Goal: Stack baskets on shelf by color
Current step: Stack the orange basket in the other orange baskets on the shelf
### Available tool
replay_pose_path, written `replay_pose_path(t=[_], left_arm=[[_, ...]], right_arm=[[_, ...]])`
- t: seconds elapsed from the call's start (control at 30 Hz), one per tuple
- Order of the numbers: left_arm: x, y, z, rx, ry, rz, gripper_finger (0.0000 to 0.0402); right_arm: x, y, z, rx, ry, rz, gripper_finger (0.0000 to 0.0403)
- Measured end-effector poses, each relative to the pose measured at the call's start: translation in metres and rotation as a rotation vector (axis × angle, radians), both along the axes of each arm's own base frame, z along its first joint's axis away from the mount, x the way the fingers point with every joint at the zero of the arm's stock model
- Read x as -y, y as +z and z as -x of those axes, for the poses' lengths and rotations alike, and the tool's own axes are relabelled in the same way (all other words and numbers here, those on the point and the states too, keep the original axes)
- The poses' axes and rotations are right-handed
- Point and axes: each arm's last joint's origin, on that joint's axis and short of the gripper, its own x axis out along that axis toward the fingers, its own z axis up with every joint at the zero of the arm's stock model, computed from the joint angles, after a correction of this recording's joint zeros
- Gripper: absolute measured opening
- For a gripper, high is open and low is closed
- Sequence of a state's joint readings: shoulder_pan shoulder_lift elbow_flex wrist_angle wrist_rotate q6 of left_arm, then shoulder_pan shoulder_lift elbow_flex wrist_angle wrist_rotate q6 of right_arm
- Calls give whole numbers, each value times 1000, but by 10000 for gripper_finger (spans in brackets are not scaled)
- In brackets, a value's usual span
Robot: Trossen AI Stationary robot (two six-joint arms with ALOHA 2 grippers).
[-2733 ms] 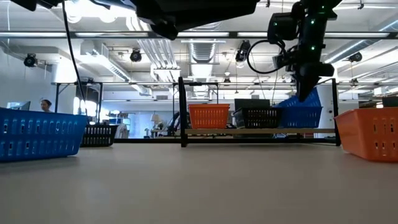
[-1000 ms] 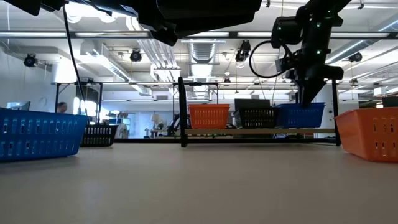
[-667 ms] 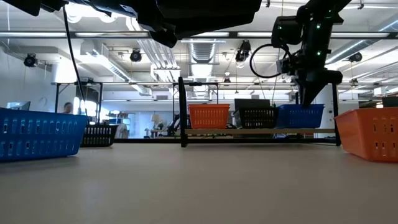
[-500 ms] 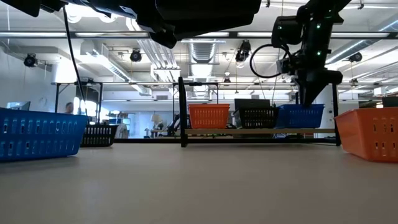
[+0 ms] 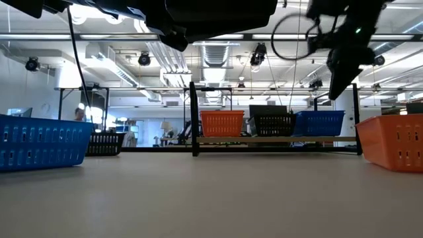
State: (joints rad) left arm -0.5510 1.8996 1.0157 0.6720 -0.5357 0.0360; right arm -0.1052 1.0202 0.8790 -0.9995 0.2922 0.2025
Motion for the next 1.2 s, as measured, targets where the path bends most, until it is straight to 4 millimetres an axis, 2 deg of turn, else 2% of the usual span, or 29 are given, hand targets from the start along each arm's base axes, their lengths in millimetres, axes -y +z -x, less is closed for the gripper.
replay_pose_path(t=[0.13,0.27,0.4,0.5,0.6,0.73,0.97,1.1,1.2], left_arm=[[-5,0,-3,-3,0,2,102],[-21,1,-13,-4,2,8,102],[-42,13,-32,20,-126,-11,102],[-56,21,-44,16,-225,-72,102],[-63,24,-56,24,-298,-142,103],[-66,16,-72,23,-413,-173,117],[-63,-4,-106,12,-481,-170,187],[-61,-16,-127,17,-468,-174,223],[-64,-23,-143,30,-447,-193,233]], right_arm=[[-56,-8,7,124,55,-15,80],[-106,-14,23,233,69,0,62],[-149,-19,37,392,72,-19,48],[-174,-26,46,473,103,-19,39],[-190,-36,53,506,88,-20,33],[-202,-51,54,537,40,-4,31],[-209,-69,49,529,-45,1,31],[-213,-69,47,511,-68,-26,31],[-220,-60,43,512,-52,-42,31]])
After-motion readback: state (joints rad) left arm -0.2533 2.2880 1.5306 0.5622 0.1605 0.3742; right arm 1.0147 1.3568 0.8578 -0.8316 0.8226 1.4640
